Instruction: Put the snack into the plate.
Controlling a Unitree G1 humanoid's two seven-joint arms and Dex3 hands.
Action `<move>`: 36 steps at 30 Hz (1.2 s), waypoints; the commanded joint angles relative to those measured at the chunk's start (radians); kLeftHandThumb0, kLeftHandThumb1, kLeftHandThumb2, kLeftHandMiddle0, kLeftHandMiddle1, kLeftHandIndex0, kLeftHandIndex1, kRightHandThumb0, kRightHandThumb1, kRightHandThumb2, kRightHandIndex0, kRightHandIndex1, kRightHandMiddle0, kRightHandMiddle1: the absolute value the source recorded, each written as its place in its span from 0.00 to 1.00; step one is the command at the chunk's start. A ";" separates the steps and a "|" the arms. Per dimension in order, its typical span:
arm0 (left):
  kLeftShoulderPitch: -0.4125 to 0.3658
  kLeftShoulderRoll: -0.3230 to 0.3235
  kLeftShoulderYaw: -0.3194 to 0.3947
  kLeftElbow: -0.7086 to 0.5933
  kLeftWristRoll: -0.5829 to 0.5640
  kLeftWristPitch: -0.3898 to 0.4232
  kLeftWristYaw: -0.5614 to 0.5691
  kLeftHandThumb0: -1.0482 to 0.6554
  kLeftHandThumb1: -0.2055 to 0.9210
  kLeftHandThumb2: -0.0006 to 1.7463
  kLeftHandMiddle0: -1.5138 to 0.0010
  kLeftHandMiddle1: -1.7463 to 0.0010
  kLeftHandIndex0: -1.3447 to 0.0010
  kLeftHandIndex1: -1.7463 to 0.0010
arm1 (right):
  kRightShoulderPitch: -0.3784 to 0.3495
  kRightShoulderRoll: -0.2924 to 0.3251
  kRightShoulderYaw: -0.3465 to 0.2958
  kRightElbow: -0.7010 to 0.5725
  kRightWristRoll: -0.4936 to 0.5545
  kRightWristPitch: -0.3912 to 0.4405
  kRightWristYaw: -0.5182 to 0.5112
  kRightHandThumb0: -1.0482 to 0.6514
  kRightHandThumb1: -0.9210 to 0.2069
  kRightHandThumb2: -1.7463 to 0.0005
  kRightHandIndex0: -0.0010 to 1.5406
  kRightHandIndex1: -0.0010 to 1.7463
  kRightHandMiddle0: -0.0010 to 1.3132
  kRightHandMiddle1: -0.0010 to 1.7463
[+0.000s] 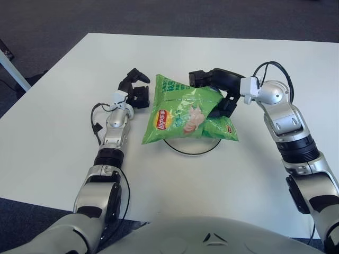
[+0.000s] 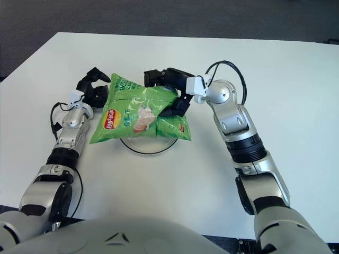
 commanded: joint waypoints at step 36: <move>0.073 -0.009 -0.021 0.065 0.015 -0.078 -0.006 0.35 0.52 0.71 0.15 0.00 0.58 0.00 | -0.060 -0.066 -0.040 0.145 -0.075 -0.291 -0.053 0.13 0.42 0.54 0.00 0.34 0.00 0.62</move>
